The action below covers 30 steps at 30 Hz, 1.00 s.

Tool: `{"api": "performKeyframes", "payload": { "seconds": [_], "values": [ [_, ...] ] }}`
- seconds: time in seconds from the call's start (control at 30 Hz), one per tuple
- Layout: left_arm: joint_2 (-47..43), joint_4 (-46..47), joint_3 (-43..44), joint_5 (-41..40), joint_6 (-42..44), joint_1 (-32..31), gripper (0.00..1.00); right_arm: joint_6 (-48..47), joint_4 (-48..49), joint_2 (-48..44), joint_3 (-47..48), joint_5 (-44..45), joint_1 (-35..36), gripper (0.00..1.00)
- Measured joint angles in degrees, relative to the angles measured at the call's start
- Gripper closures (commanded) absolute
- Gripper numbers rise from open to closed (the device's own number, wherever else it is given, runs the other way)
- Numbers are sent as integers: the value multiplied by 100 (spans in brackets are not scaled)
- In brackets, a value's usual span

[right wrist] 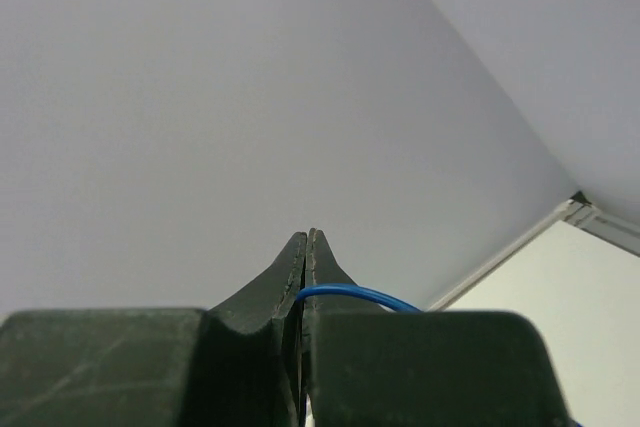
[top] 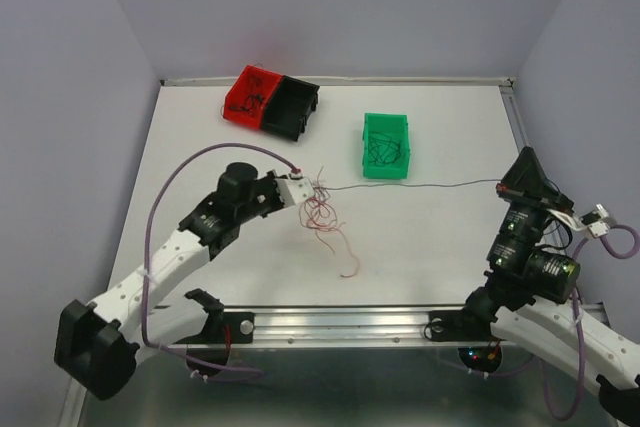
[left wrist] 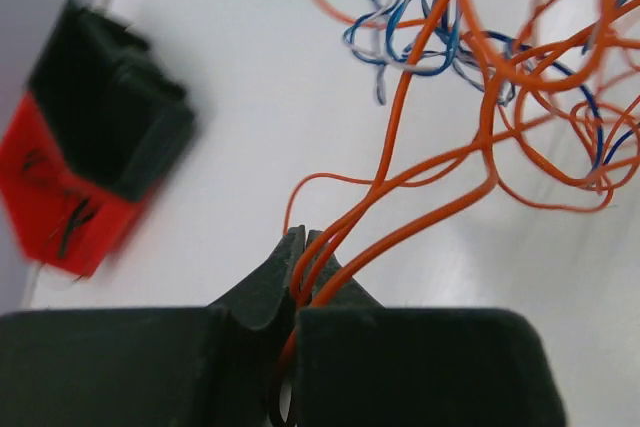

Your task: Untangle the cables

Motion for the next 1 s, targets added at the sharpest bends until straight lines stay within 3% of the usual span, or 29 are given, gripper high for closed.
{"api": "performKeyframes", "payload": {
  "seconds": [0.1, 0.17, 0.4, 0.5, 0.67, 0.8, 0.87, 0.9, 1.0],
  "values": [
    [-638, -227, 103, -310, 201, 940, 100, -275, 13, -195, -24, 378, 0, 99],
    [-682, -310, 205, -448, 247, 1239, 100, -409, 0, -216, -83, 538, 0, 100],
    [229, -551, 855, -452, 105, 2736, 100, -647, -205, -688, -450, 953, 0, 99],
    [245, -802, 1032, -114, 76, 2879, 100, -63, -1545, -466, 9, 586, -4, 99],
    [9, -1040, 1384, 186, -15, 2859, 100, 745, -3731, 1333, 1460, -402, 0, 100],
    [-286, -968, 1484, -70, -203, 2852, 100, 1139, -5010, 2507, 1589, -586, -118, 100],
    [-400, -973, 1484, -155, -291, 2852, 100, 1401, -5687, 2706, 1582, -1189, -592, 98],
    [-435, -986, 1484, -160, -330, 2852, 100, 1534, -5917, 2699, 1582, -1539, -857, 85],
    [-573, -1045, 1484, -31, -411, 2852, 100, 1731, -6118, 2621, 1582, -2376, -1292, 23]
  ]
}}
